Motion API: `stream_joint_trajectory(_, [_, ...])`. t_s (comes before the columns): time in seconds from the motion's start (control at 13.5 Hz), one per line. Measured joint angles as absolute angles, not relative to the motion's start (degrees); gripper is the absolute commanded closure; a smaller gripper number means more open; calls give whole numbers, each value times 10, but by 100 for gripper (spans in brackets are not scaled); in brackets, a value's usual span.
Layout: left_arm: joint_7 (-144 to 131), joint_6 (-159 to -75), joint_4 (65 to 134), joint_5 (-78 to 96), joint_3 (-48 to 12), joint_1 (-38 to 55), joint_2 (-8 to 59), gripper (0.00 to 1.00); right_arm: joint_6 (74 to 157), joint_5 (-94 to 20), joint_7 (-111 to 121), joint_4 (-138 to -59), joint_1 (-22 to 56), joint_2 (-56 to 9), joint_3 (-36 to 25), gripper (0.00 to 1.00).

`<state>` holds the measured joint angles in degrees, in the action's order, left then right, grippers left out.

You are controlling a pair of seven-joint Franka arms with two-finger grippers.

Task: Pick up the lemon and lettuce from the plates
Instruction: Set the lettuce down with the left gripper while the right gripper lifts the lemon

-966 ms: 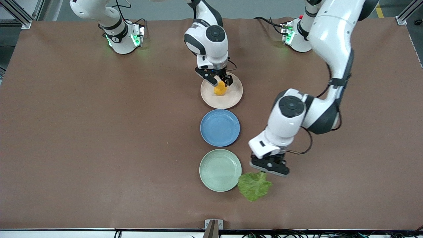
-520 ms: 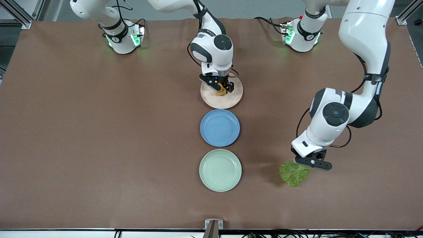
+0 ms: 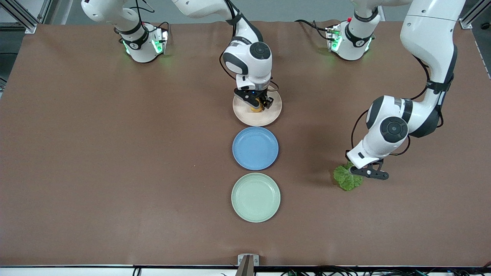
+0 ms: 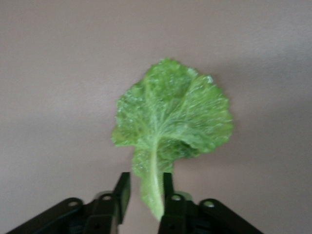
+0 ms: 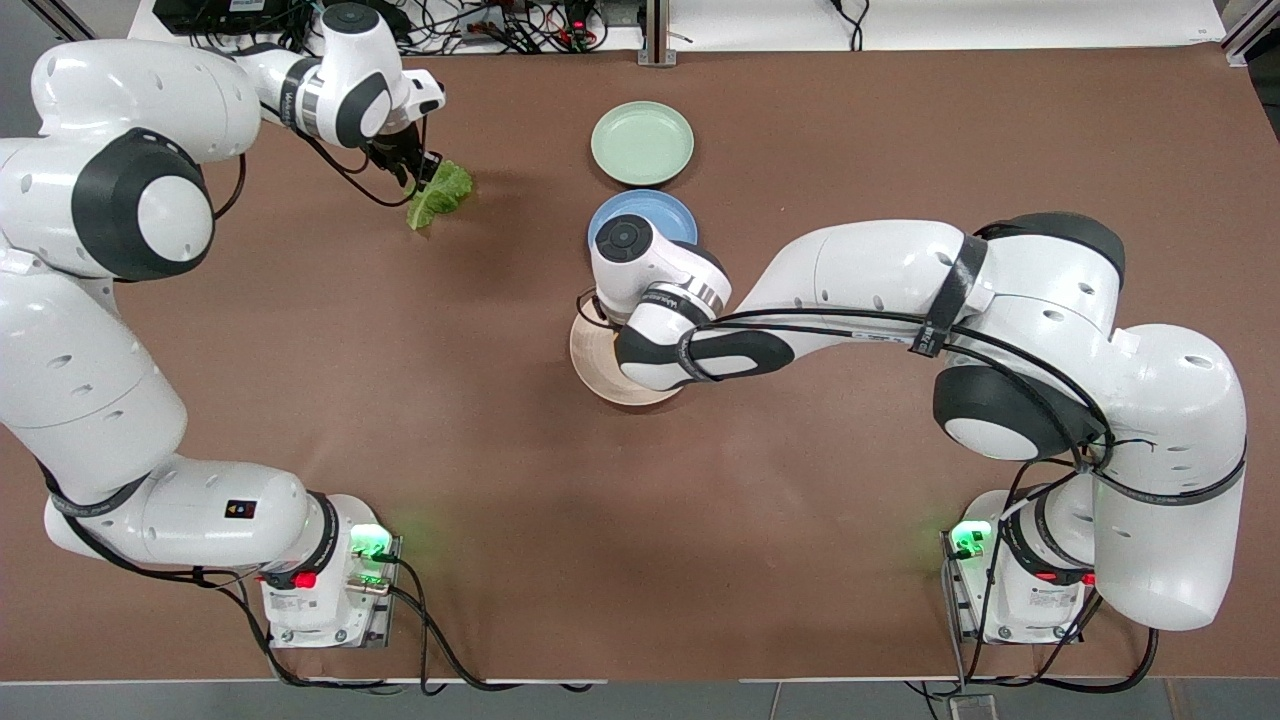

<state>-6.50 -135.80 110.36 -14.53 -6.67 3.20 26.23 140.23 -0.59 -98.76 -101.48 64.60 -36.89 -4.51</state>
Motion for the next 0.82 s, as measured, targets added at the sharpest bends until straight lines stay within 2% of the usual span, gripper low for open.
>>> stream_joint_trajectory(0.3, [-68, -1329, 1086, -145, -68, 23, 213, 0, 1378, -5, -946, -1006, 632, -365, -55, 100])
stream_joint_trajectory(0.59, [-72, -1173, 992, -108, -70, 23, 161, 0, 1300, -5, -799, -997, 540, -311, -61, 100])
stream_joint_trajectory(0.82, [-72, -1056, 890, -105, -67, 20, 151, 0, 1286, -5, -634, -1028, 435, -269, -63, 99])
